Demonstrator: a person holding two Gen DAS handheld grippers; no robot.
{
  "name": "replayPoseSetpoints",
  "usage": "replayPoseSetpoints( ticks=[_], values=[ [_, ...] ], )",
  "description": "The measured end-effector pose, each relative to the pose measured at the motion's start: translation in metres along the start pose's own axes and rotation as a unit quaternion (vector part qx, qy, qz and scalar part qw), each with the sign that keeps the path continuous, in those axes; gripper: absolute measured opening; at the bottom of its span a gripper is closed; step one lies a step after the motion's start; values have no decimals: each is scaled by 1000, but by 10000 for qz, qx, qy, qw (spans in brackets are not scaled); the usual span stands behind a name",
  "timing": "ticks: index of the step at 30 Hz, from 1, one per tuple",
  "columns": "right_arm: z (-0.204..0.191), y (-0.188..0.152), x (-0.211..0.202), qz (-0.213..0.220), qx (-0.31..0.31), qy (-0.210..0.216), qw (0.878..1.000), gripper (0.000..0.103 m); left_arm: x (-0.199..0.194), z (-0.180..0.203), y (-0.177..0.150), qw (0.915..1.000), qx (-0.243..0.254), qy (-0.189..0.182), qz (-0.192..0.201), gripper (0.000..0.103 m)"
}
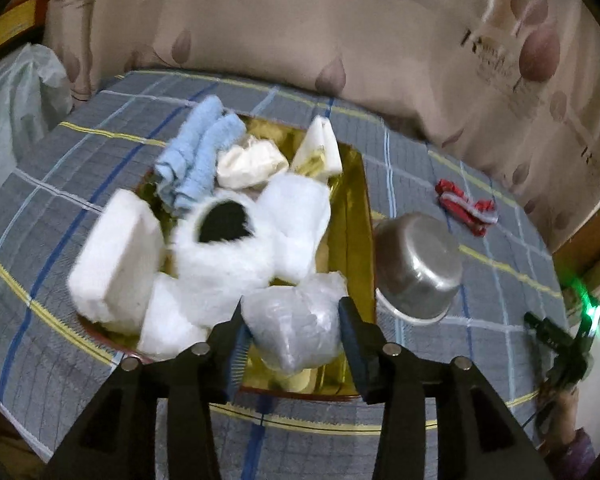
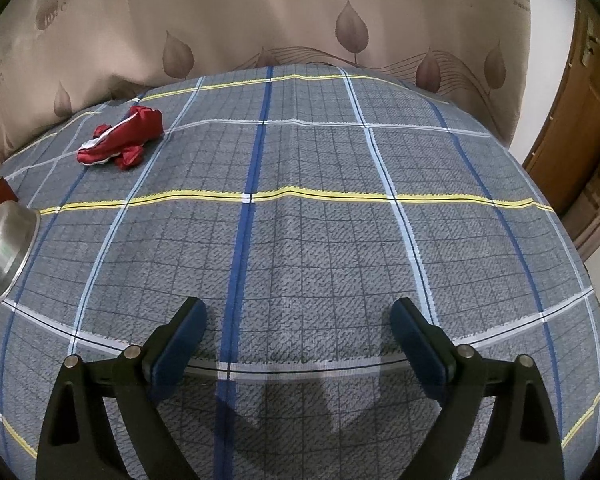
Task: Organize soft objects
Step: 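Carry the plastic bag into the tray and open the left tool, then grasp the red-and-white star-print sock with the right tool and lift it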
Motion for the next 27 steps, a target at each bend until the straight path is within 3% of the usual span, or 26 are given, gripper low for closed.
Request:
replayPoseSetpoints(
  ticks=[2, 4, 7, 10, 14, 20, 24, 27],
  values=[
    [0, 0, 0, -1, -2, -3, 10000, 93, -10, -1, 1, 9997, -78, -82, 208, 68],
    [0, 0, 0, -3, -9, -17, 10000, 93, -15, -1, 4, 9989, -38, -71, 451, 69],
    [0, 0, 0, -2, -18, -46, 10000, 94, -8, 5, 12, 9992, 124, -220, 325, 69],
    [-1, 0, 0, -3, -32, -77, 10000, 95, -9, 16, 19, 9985, 368, -51, 413, 69],
    [0, 1, 1, -22, -36, -75, 10000, 95, -32, 22, 22, 9966, 353, -84, 742, 69],
    [-3, 2, -4, 92, -156, -59, 9998, 95, -73, 24, -14, 9893, 76, 600, 1326, 69],
    [-29, 17, -18, 349, -542, 427, 9970, 95, -89, 18, -44, 9841, -151, 868, 1541, 69],
    [-67, 44, -27, 383, -1097, 1011, 9881, 95, -90, 18, -48, 9833, -47, 922, 1568, 69]
  ],
)
Point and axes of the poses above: each gripper's, at about its wrist camera, not at the fingertips, and x roughly the way its jaws point, z to its right, y to its top, the point moved 1 cm from there along x, roughly the way its jaws point, and after that the axes turned 4 degrees about y, right-handed, at the moved point
